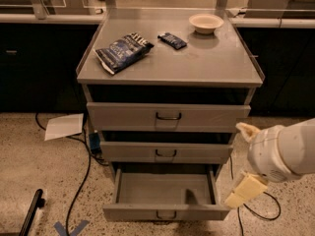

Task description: Close bottom drawer

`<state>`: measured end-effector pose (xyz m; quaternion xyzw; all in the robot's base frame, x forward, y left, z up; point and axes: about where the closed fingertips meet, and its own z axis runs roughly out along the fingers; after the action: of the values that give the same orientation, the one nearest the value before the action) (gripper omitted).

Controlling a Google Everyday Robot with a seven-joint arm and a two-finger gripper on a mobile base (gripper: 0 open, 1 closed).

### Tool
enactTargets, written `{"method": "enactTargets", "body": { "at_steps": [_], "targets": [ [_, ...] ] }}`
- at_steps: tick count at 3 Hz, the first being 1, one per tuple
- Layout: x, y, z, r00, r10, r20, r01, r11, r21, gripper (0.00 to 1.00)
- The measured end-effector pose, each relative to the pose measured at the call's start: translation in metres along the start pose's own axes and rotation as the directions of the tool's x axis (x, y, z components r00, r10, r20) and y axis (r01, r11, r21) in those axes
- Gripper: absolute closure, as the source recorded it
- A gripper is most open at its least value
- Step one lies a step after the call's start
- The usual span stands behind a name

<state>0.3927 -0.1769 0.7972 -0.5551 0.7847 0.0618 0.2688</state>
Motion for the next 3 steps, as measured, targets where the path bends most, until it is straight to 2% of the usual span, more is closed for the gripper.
{"method": "enactTargets", "body": {
  "at_steps": [1,2,3],
  "targets": [
    [0.028,0.001,0.071,0.994,0.067,0.081,-0.061,0.9952,-0.077,0.0],
    [0.028,0.001,0.071,0.994,0.067,0.081,-0.061,0.9952,-0.077,0.0],
    [0.031,0.012,0.081,0.994,0.081,0.079,-0.077,0.9959,-0.047,0.0]
  ]
}}
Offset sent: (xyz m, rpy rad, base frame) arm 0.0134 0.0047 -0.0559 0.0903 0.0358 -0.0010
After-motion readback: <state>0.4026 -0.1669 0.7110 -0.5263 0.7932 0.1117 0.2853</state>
